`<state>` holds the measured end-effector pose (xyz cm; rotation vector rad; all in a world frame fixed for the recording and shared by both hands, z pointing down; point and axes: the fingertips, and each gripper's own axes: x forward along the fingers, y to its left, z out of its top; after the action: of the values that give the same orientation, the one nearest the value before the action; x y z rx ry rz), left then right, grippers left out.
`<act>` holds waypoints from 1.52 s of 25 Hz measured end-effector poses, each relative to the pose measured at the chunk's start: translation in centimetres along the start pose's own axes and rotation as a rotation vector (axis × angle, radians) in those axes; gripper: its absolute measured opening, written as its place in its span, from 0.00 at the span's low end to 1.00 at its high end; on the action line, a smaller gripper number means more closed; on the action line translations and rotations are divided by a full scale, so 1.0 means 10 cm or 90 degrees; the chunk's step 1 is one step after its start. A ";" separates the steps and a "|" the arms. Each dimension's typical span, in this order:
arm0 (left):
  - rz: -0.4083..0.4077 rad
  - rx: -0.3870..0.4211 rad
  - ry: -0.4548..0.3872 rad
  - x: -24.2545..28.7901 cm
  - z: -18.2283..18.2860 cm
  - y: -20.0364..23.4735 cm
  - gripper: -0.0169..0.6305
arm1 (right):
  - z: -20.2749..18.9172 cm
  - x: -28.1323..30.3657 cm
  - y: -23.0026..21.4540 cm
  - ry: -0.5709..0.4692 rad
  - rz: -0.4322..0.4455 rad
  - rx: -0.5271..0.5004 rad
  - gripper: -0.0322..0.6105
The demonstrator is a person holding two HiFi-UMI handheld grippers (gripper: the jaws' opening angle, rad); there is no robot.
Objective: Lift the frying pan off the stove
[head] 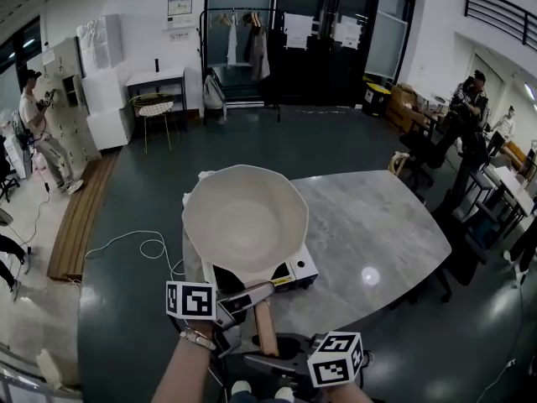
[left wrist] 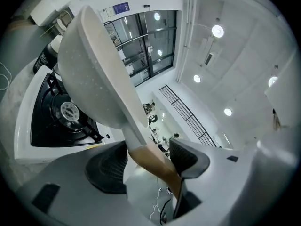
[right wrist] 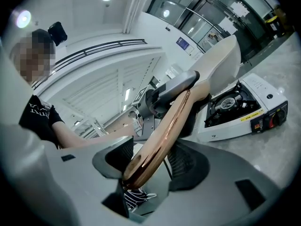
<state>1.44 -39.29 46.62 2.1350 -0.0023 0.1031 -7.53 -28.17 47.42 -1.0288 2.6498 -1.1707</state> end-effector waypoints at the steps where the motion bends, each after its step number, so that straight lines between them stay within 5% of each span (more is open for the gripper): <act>1: 0.000 0.006 -0.004 0.01 0.03 -0.05 0.48 | 0.03 -0.02 0.02 -0.002 0.003 -0.006 0.42; 38: -0.001 0.207 -0.115 0.12 0.93 -1.19 0.48 | 0.95 -0.46 0.40 -0.032 0.084 -0.241 0.45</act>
<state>3.81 -40.71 31.70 2.4616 -0.0966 -0.0973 -3.21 -29.44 37.10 -0.8929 2.9124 -0.6225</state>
